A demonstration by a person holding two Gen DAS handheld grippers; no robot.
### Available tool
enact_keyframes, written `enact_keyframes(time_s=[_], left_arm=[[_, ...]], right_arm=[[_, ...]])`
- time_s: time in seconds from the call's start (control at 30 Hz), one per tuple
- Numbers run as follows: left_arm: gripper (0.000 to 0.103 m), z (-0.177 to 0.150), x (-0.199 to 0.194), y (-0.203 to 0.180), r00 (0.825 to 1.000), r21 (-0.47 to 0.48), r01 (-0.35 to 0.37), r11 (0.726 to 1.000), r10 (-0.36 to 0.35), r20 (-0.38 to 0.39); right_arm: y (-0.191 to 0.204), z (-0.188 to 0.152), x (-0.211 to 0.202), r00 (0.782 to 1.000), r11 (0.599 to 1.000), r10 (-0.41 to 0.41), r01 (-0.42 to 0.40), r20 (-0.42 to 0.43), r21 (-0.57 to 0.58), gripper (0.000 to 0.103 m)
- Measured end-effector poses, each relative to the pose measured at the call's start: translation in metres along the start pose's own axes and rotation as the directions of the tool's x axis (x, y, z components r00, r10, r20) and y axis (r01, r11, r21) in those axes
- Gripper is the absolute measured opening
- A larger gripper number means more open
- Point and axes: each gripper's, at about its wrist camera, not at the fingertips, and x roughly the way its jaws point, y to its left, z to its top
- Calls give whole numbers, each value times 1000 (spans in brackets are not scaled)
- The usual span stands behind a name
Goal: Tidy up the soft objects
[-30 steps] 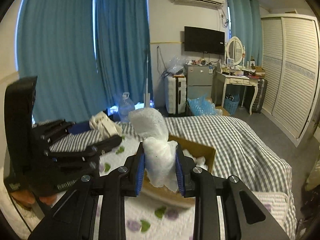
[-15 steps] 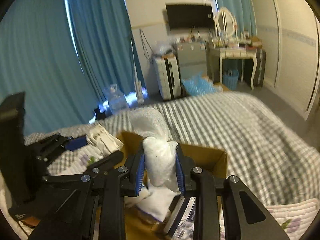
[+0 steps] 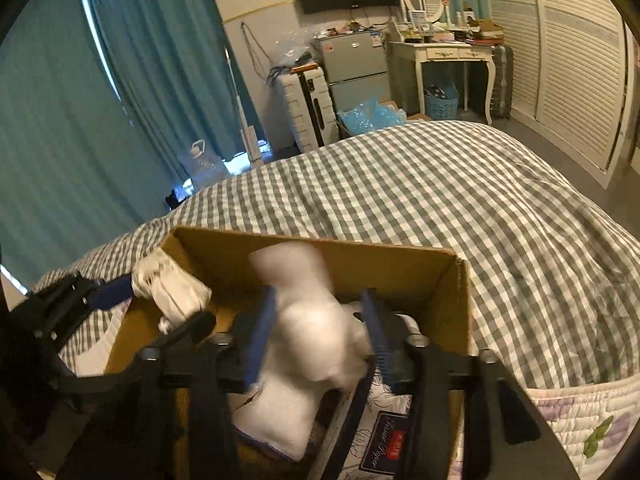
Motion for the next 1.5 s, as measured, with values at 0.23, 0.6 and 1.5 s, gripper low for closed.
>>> enact_keyframes(time_s=[0.23,0.6,1.5], left_arm=[[99,9,-40,-4,994,-22,-51,998,53,95],[99,41,-246,-2,885,-107,-143,984,176,431],[103,-93,-330,25,736,-215,-64,975,191,649]], right_arm=[[3,13,-49,998,1000,-19,17,65,22,53],[41,45,-259,955,996,-81,86,286,-4,58],[100,-156,-352,705,988,-49,139,707,-70,103]])
